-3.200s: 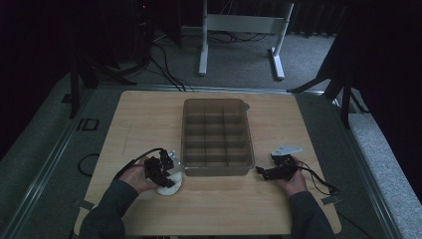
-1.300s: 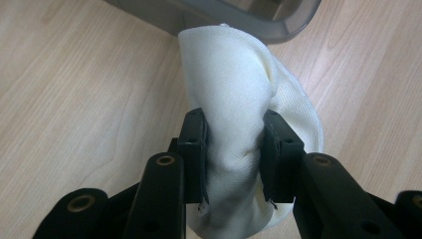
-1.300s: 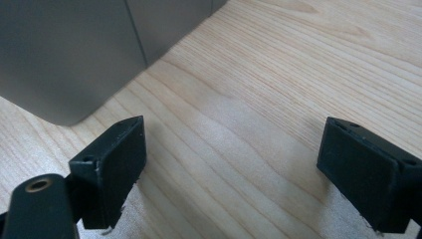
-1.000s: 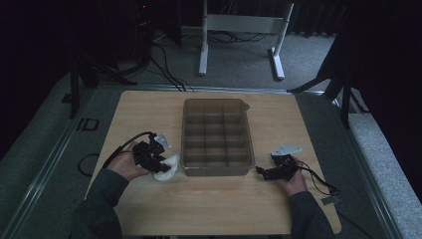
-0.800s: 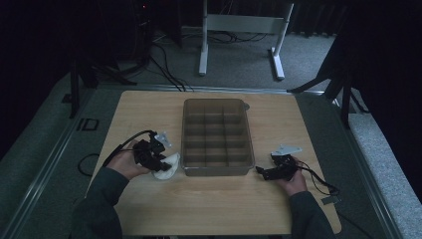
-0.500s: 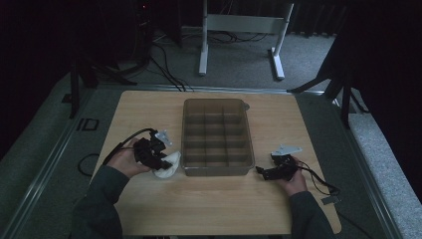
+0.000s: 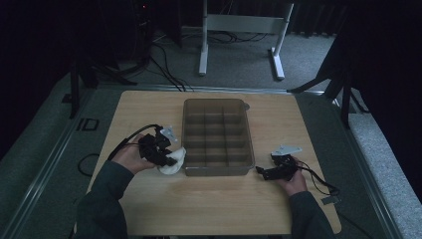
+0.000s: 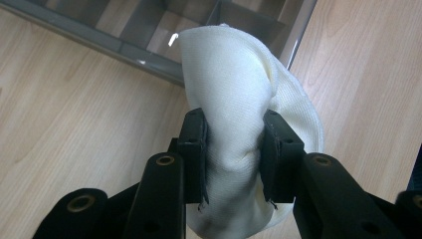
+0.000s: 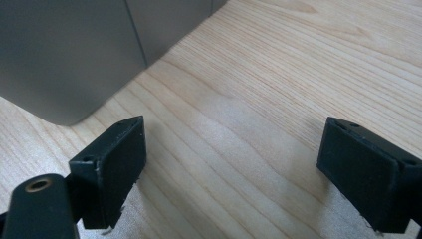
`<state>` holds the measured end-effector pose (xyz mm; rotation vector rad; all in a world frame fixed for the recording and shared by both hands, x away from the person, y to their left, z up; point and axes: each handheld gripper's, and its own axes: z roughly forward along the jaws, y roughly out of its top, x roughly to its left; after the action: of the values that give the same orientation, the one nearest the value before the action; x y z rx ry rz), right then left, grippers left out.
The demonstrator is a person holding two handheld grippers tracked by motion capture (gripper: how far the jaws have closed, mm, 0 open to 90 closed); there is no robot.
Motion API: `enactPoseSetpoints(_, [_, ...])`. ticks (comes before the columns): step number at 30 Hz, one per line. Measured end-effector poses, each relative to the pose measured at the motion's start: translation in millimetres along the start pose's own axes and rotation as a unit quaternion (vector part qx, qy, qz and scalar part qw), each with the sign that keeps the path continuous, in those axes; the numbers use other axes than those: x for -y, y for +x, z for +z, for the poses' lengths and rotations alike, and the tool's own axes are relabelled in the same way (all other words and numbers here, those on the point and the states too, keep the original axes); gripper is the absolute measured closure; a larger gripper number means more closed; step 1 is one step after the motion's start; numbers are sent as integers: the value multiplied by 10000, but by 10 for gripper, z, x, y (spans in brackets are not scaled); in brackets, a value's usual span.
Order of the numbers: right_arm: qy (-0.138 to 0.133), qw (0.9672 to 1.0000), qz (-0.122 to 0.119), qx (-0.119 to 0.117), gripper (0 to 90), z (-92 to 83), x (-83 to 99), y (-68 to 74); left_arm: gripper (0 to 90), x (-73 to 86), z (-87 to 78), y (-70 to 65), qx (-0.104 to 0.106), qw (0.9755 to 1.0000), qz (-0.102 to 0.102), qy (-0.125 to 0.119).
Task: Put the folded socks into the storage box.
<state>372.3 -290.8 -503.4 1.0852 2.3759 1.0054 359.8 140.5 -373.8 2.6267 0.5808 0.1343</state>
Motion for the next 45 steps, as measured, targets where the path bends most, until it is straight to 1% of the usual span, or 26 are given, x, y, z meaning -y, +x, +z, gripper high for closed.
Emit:
enactPoseSetpoints(10, [1, 10000, 3, 1, 114, 0, 0, 1, 676, -108, -6, -8, 6, 9999, 103, -41])
enactPoseSetpoints(12, [1, 10000, 3, 0, 115, 0, 0, 1, 676, -123, 2, -11, 2, 9999, 100, -41])
enactPoseSetpoints(15, [1, 10000, 3, 1, 115, 0, 0, 1, 676, -159, 18, -22, 24, 9999, 151, -34])
enactPoseSetpoints(17, [1, 10000, 4, 0, 115, 0, 0, 1, 676, -172, 26, -30, 29, 9999, 138, -59])
enactPoseSetpoints(19, [0, 10000, 3, 1, 115, 0, 0, 1, 675, -229, 44, -39, 39, 9998, 191, -87])
enactPoseSetpoints(23, [-2, 10000, -1, 1, 115, 0, 0, 0, 675, -256, 56, -42, 53, 9997, 208, -90])
enactPoseSetpoints(24, [-2, 10000, -1, 1, 115, 0, 0, 0, 675, -292, 72, -39, 59, 9996, 257, -70])
enactPoseSetpoints(25, [-3, 10000, -4, 2, 115, 0, 0, 0, 675, -306, 79, -41, 60, 9996, 252, -76])
enactPoseSetpoints(32, [-2, 10000, -4, 2, 115, 0, 0, 0, 675, -399, 112, -46, 8, 9994, 332, -104])
enactPoseSetpoints(36, [-2, 10000, -6, 1, 115, 0, 0, -1, 675, -433, 146, -37, 47, 9994, 320, -133])
enactPoseSetpoints(45, [4, 10000, -7, -1, 115, -1, -1, -1, 675, -507, 246, -24, 139, 9992, 370, -76])
